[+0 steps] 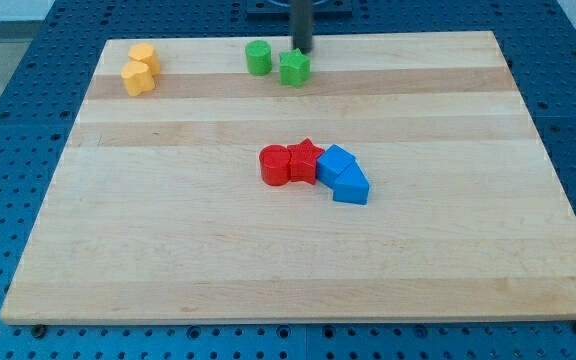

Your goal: Push the green circle away from green star

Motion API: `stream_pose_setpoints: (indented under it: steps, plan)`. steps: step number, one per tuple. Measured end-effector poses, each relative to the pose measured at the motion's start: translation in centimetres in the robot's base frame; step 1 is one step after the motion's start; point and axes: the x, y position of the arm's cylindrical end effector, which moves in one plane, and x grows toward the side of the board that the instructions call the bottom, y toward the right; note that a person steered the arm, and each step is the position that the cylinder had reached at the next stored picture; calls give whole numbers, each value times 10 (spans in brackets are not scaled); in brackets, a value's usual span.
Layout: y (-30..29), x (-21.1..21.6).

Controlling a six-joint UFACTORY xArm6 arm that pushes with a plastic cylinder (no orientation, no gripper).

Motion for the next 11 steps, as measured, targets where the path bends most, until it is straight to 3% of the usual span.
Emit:
stream_pose_setpoints:
  steps: [2, 11]
  plan:
    - [-1, 5]
    - [-133, 14]
